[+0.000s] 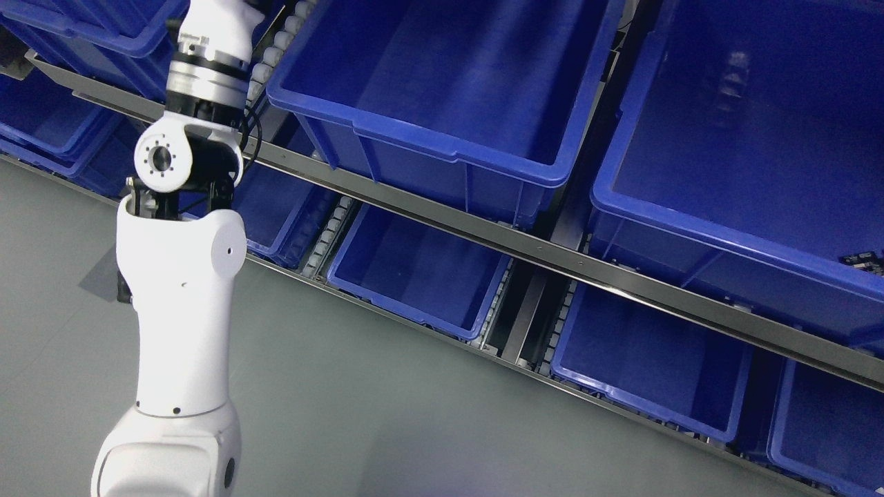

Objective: Move yellow foam block to right shelf middle
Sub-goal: 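Extend the left hand over the middle-shelf blue bin and release the cube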

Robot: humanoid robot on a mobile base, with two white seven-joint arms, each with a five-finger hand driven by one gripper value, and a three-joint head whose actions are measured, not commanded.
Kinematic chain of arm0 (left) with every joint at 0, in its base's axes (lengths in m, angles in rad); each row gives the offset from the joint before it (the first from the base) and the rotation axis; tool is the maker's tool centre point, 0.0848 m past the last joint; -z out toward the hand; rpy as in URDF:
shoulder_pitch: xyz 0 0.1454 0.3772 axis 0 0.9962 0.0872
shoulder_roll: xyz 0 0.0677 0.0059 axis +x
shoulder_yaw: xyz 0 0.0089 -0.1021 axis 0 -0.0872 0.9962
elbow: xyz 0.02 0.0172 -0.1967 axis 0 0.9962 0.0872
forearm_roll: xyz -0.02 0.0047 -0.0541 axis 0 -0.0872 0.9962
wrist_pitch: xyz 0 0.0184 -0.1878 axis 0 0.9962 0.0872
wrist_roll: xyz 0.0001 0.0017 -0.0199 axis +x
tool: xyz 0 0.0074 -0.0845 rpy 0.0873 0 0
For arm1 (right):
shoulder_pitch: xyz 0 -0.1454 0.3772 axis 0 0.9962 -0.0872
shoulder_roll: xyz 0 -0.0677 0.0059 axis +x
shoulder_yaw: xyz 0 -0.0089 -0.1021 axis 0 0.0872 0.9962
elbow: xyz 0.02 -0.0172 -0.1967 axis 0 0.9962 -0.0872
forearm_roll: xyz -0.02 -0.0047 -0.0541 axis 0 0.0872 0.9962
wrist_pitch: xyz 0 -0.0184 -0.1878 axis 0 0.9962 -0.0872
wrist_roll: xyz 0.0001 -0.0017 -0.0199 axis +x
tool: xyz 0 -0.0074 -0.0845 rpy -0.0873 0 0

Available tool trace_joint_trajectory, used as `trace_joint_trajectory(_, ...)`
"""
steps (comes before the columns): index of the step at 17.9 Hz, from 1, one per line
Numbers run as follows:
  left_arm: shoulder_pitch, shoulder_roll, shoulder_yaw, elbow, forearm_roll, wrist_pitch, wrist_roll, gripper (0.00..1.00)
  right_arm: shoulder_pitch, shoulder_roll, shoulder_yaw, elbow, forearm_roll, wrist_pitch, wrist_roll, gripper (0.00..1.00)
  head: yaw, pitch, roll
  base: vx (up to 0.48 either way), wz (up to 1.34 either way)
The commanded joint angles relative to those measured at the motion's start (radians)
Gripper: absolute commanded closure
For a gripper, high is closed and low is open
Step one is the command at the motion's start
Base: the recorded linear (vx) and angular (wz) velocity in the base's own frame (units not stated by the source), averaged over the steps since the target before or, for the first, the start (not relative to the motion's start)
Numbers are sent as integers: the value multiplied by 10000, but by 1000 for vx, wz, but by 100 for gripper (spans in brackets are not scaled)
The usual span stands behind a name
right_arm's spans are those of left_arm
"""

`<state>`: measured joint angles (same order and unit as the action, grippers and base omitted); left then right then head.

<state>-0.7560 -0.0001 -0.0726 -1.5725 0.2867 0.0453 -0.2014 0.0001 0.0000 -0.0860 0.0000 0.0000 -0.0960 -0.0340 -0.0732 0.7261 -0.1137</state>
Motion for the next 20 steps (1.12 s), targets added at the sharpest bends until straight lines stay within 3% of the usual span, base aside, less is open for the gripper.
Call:
trace_joint_trajectory(1,-1153,175,-1603,-246,170,2943,5,47,15,-175,-15,-175,31,8,3,0,0,0,0,12,-15)
trace_joint_trajectory(3,-1122,175,-2154,335,155,4021,35,47,15,-175,1,-175,31,8,3,0,0,0,0,7,-2)
trace_joint_trajectory(6,-1137,175,-2892,1317,125,4577,66,47,15,-175,1,-175,31,8,3,0,0,2,0,7,-20)
trace_joint_trajectory(12,-1137,175,-3660,2991,140,4578,97,46,15,-175,1,-175,31,8,3,0,0,2,0,18,-38)
trace_joint_trajectory(18,-1137,175,-3891,3238,170,4578,66,43,15,-175,1,-175,31,8,3,0,0,2,0,31,-61)
trace_joint_trajectory(19,-1152,175,-3906,3238,155,4578,82,38,15,-175,1,-175,31,8,3,0,0,2,0,16,-14)
trace_joint_trajectory(20,-1168,175,-3997,3238,140,4578,66,24,15,-175,1,-175,31,8,3,0,0,2,0,16,-14)
